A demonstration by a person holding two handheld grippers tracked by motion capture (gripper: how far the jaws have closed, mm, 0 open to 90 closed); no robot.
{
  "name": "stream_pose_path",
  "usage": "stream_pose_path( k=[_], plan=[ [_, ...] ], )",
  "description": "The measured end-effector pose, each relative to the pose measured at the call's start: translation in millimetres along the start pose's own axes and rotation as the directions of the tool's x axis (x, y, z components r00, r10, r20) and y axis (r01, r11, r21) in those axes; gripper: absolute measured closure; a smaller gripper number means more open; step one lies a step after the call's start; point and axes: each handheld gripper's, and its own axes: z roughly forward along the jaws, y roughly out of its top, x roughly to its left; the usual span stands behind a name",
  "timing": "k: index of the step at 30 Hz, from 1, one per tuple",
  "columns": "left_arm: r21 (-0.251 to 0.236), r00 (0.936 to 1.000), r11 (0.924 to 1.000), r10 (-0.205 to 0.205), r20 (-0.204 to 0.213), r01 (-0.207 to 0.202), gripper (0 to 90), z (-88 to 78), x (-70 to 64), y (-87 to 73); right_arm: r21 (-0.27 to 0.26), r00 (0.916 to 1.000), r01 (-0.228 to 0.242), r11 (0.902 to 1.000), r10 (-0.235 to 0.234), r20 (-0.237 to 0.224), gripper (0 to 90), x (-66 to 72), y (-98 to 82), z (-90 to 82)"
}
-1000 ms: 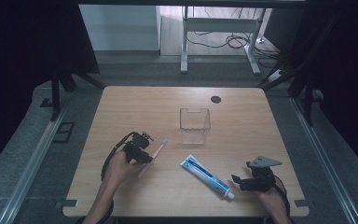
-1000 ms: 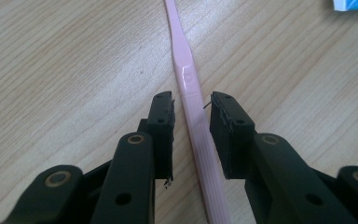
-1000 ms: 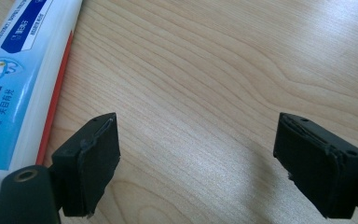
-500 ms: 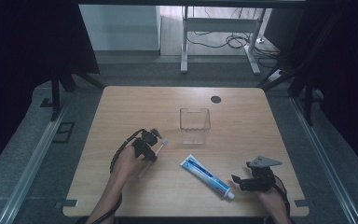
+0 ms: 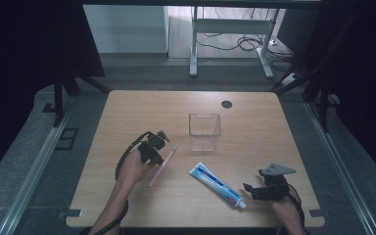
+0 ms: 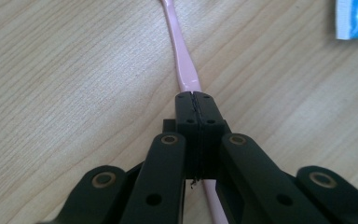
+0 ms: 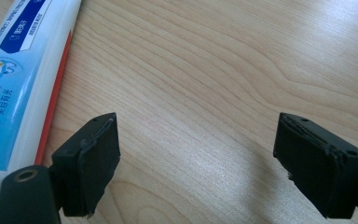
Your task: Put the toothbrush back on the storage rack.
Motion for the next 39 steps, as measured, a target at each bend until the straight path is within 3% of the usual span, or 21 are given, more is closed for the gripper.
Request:
stream_pose_path(
  k=[4,5,10,13,18,22,27,39],
  plan=[
    [0.000,1.0000,1.0000,0.006,0.004,-0.006,89.6,3.2,0.2,-1.0,-0.003,1.0000,0.002,1.0000,-0.002,0.001,14.9,0.7,0.2,-0.2],
    [-0.007,0.9999,0.9999,-0.009,0.010,0.009,87.3,6.6,1.6,-0.9,-0.002,1.0000,0.002,1.0000,-0.002,-0.001,14.9,0.4,0.0,0.1],
    [-0.009,0.9999,0.9999,-0.010,0.011,0.010,72.5,12.2,1.5,1.4,-0.001,1.0000,-0.001,1.0000,0.001,-0.002,14.9,0.1,0.0,0.1],
    [0.017,1.0000,0.9998,-0.003,0.007,0.003,70.6,18.1,-0.9,2.1,0.001,1.0000,-0.001,1.0000,0.001,-0.002,14.9,-0.1,-0.2,0.3],
    [0.032,1.0000,0.9994,-0.009,0.000,0.009,73.4,20.1,-1.8,3.0,-0.001,1.0000,0.002,1.0000,-0.002,-0.002,15.0,0.5,0.1,0.3],
    [0.053,0.9993,0.9978,-0.038,0.001,0.038,78.1,20.1,-0.1,5.6,0.003,1.0000,0.003,1.0000,-0.003,-0.002,14.9,0.7,0.0,0.8],
    [0.068,0.9999,0.9976,-0.010,-0.006,0.011,79.0,19.4,-0.8,6.2,0.002,1.0000,0.004,1.0000,-0.004,-0.001,14.9,0.4,-0.1,0.6],
    [-0.026,0.9999,0.9996,-0.008,0.012,0.009,79.0,-4.3,-2.7,3.8,0.007,1.0000,0.002,1.0000,-0.002,0.000,15.0,0.3,-0.3,0.9]
  ],
)
